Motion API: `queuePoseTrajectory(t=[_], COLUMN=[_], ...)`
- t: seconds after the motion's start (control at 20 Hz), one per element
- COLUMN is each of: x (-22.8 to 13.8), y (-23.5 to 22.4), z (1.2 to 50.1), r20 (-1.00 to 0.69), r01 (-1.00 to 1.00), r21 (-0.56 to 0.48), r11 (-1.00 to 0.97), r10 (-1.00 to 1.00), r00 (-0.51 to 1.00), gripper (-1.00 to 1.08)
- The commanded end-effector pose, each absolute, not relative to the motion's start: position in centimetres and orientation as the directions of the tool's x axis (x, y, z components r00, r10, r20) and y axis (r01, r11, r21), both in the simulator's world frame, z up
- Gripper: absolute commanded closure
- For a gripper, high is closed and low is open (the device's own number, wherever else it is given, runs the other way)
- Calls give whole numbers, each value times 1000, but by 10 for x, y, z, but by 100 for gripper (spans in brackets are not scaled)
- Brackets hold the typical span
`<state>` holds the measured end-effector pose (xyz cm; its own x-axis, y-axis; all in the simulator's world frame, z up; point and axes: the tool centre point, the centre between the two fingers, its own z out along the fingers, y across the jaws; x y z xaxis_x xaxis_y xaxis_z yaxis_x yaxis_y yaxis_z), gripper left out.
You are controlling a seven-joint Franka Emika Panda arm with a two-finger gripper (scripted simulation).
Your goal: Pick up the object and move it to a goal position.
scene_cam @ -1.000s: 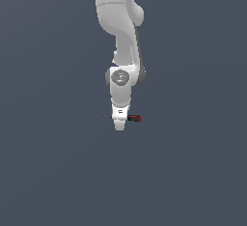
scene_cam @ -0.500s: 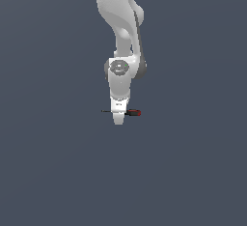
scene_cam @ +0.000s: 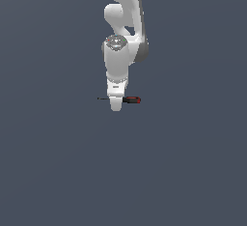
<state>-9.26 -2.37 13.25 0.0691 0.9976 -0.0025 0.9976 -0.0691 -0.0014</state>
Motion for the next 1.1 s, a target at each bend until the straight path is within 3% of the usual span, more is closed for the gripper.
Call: queuePoseTrajectory(t=[0.0, 0.55, 1.05], x=[-99, -120, -126], y=[-26, -34, -39], z=[155, 240, 273], r20=[-2, 2, 1], r01=[998, 998, 998], r21=[-1, 0, 0], r11=[-69, -69, -70], r10=[998, 998, 998], r00=[69, 69, 70], gripper=[108, 108, 108])
